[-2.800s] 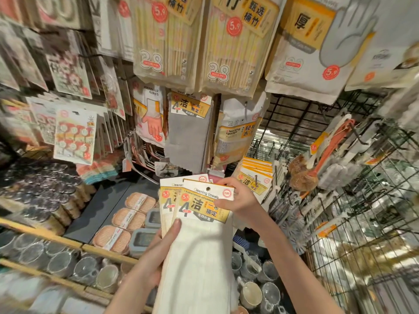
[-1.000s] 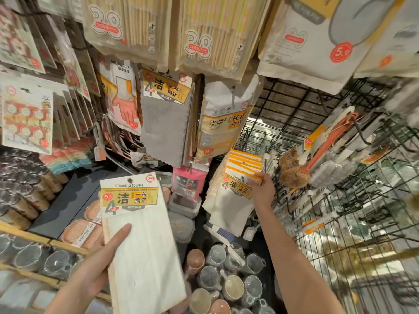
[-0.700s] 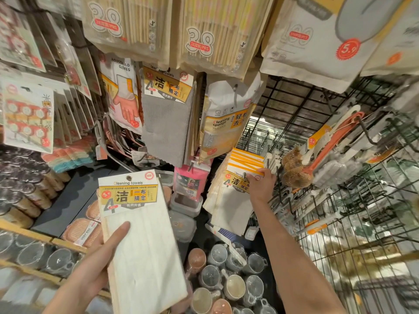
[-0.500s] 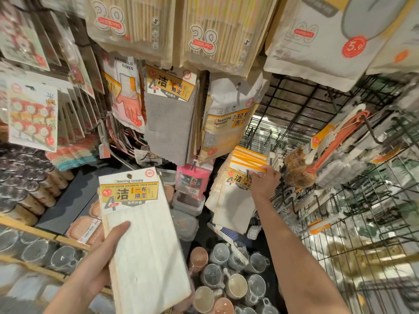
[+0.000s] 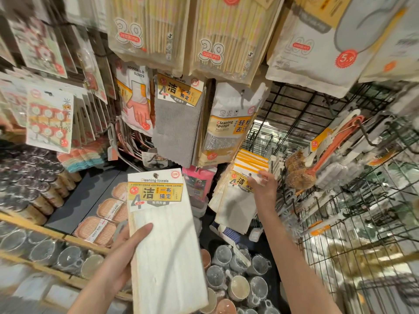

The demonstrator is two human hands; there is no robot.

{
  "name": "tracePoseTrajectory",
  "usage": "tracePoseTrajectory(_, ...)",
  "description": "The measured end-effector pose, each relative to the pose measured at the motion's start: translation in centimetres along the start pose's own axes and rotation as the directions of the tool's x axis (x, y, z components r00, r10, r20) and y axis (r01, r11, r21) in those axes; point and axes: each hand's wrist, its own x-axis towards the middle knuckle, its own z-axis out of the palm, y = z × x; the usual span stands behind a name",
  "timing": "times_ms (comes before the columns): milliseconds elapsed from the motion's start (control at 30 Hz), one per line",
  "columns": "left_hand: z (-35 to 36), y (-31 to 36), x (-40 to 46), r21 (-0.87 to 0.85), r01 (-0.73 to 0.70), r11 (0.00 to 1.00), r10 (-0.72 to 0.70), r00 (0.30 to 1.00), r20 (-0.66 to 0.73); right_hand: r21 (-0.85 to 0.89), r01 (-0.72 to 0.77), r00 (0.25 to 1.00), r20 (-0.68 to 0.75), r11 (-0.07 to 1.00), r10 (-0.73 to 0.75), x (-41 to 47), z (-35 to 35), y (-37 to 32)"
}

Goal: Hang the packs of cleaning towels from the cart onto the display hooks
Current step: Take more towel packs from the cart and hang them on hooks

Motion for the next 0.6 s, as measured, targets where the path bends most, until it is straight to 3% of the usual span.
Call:
tracePoseTrajectory(167, 0.9, -0.1, -0.6, -0.019, 0.01, 1.0, -0.009, 0.998, 0.058, 0.017, 0.055, 0.96, 0.273, 0.998, -0.057, -4.5, 1.4, -4.4)
tracePoseTrajectory(233, 1.2, -0.1, -0.9, -0.013, -0.001, 1.0, 0.002, 0.998, 0.068, 0.05, 0.137, 0.924, 0.354, 0.989, -0.146, -6.2, 2.0, -6.3)
tracePoseTrajectory(300, 1.5, -0.3, -1.2, 0.003, -0.014, 1.0, 0.014, 0.998, 0.065, 0.057, 0.261, 0.858, 0.444, 0.964, -0.259, -7.7, 2.5, -7.6)
tracePoseTrajectory(400, 1.9, -0.3, -1.7, 0.021, -0.008, 1.0, 0.006, 0.995, 0.098, -0.018, 0.292, 0.747, 0.628, 0.956, -0.216, -9.2, 3.3, -8.7)
tracePoseTrajectory(500, 1.9, -0.3, -2.0, 0.025, -0.017, 1.0, 0.015, 0.994, 0.104, -0.223, 0.48, 0.713, 0.662, 0.848, -0.229, -10.0, 3.8, -8.7)
tracePoseTrajectory(600, 1.8, -0.4, -2.3, 0.02, -0.02, 1.0, 0.018, 0.995, 0.094, -0.273, 0.504, 0.749, 0.611, 0.819, -0.258, -10.5, 3.7, -8.8)
